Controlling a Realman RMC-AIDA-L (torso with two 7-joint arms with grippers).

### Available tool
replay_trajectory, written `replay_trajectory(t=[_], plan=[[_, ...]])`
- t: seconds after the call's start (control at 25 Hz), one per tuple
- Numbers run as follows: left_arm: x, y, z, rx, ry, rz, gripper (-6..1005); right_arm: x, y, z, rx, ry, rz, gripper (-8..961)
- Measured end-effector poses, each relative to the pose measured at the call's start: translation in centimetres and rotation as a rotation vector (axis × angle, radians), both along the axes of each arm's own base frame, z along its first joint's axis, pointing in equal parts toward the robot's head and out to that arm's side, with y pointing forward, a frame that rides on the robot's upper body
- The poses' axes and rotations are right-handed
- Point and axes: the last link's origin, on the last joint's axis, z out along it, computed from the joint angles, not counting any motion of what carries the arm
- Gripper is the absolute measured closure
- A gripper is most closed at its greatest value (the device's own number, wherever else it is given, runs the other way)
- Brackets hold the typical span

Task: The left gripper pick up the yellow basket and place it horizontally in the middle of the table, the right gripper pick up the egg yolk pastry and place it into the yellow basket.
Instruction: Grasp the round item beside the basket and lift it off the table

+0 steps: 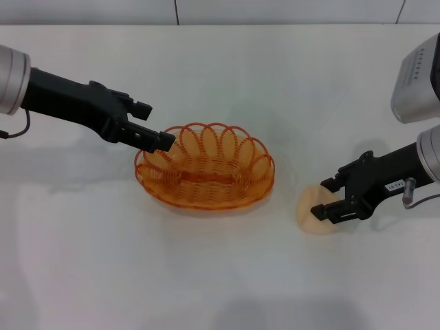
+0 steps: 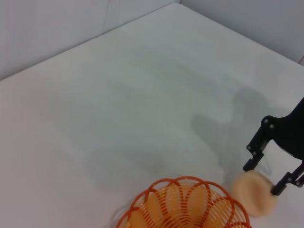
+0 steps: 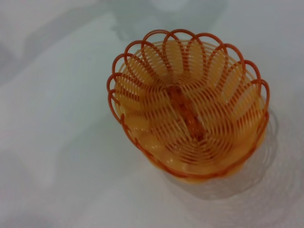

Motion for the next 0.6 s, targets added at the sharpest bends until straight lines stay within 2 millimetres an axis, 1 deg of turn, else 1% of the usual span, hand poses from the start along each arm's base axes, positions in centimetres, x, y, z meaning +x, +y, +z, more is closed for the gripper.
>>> replay_trajectory(t=[0.44, 0.6], plan=[[-0.06, -0.02, -0.2, -0.002, -0.002, 0.008, 110, -0.01, 0.05, -0.1, 0.004, 0.001, 0.0, 550], [-0.1, 0.01, -0.21, 0.002, -0.002, 0.011, 110, -0.18, 0.11, -0.16, 0.003, 0.001, 0.005, 592]])
